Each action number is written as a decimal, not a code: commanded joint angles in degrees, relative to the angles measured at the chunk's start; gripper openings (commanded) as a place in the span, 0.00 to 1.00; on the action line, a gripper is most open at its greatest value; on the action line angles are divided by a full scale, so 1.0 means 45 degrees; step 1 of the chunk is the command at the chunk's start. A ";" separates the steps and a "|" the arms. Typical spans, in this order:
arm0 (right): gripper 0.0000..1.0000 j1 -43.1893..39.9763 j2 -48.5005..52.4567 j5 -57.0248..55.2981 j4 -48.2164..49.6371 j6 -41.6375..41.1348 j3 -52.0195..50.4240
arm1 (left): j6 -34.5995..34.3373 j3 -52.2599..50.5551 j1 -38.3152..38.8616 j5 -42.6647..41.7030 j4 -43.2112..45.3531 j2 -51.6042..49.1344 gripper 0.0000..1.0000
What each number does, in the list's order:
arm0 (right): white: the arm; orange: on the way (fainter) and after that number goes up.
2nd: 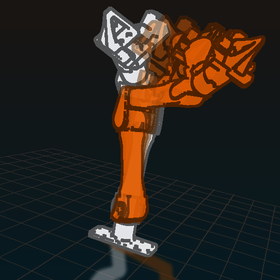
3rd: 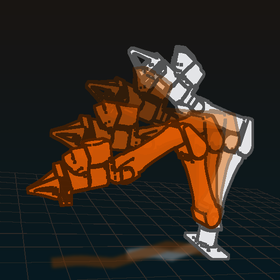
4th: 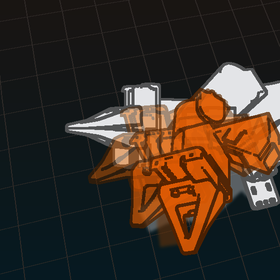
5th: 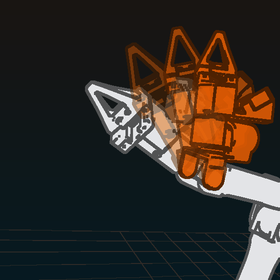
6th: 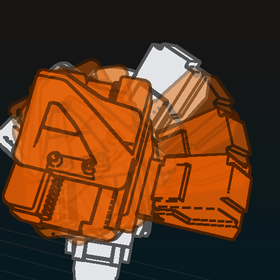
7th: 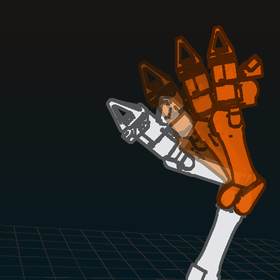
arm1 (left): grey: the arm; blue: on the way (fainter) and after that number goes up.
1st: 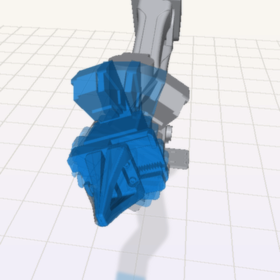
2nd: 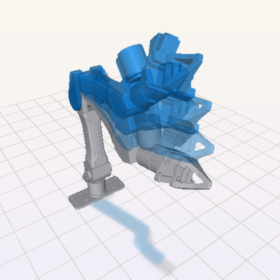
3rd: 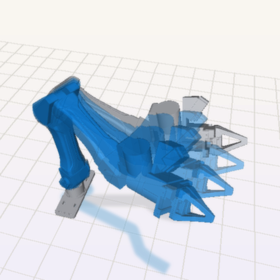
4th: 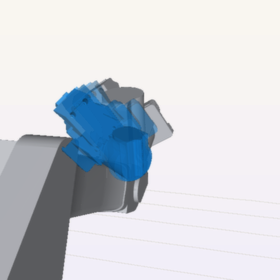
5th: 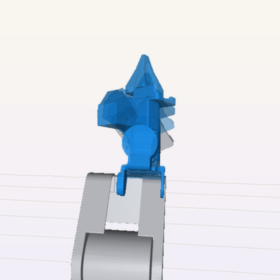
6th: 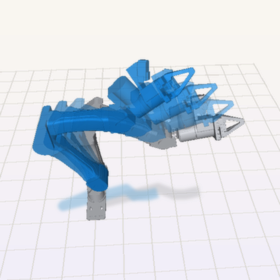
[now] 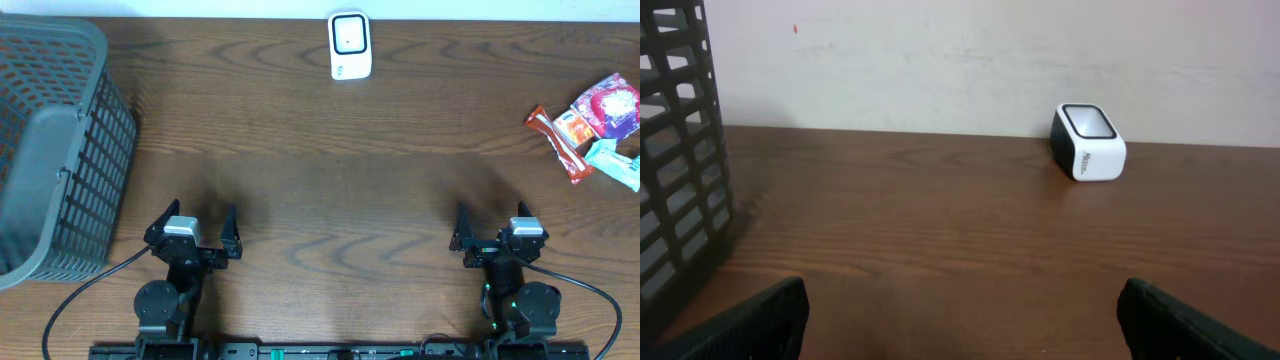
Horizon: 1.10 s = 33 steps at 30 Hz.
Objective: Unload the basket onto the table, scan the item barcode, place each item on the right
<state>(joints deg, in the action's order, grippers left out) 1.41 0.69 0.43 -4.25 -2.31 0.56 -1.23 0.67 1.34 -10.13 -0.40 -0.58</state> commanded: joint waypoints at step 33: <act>0.99 -0.0053 -0.0083 -0.0044 -0.0010 -0.0092 -0.0058 | 0.0777 -0.0097 0.0015 0.0117 -0.0665 0.0112 0.98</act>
<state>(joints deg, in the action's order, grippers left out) 1.39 0.69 0.43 -4.25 -2.33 0.56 -0.27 0.78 1.34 -9.04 -0.67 -0.58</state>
